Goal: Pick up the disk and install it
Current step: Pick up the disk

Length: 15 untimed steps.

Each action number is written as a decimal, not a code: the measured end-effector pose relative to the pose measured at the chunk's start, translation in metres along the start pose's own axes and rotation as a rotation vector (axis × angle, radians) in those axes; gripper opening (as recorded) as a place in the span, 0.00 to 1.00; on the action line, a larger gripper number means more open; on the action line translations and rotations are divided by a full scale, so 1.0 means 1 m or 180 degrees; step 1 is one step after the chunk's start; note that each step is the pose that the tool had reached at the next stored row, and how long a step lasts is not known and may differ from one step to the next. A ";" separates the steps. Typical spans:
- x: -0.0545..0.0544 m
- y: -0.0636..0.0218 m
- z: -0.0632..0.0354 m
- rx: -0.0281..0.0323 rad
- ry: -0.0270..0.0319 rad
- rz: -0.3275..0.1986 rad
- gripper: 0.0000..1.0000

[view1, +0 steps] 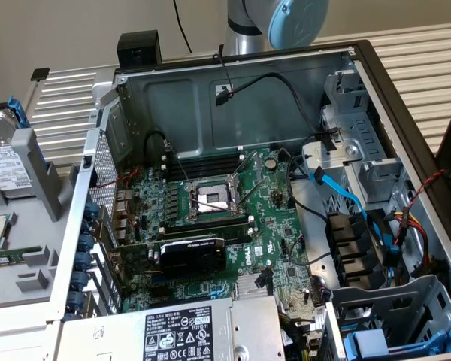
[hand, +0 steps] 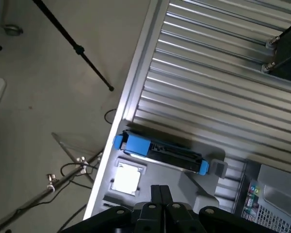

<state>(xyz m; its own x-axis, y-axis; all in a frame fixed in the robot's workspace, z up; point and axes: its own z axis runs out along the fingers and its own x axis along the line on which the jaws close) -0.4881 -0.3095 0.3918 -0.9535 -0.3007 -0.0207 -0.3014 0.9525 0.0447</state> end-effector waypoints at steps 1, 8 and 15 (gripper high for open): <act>0.000 0.0000 0.0000 -0.0001 0.0003 -0.0057 0.11; 0.000 0.0000 0.0002 -0.0010 0.0021 -0.0461 0.11; 0.000 0.0000 0.0002 -0.0017 0.0037 -0.0866 0.11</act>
<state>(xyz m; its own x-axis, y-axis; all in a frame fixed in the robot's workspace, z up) -0.4881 -0.3095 0.3916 -0.8374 -0.5462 -0.0211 -0.5466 0.8362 0.0444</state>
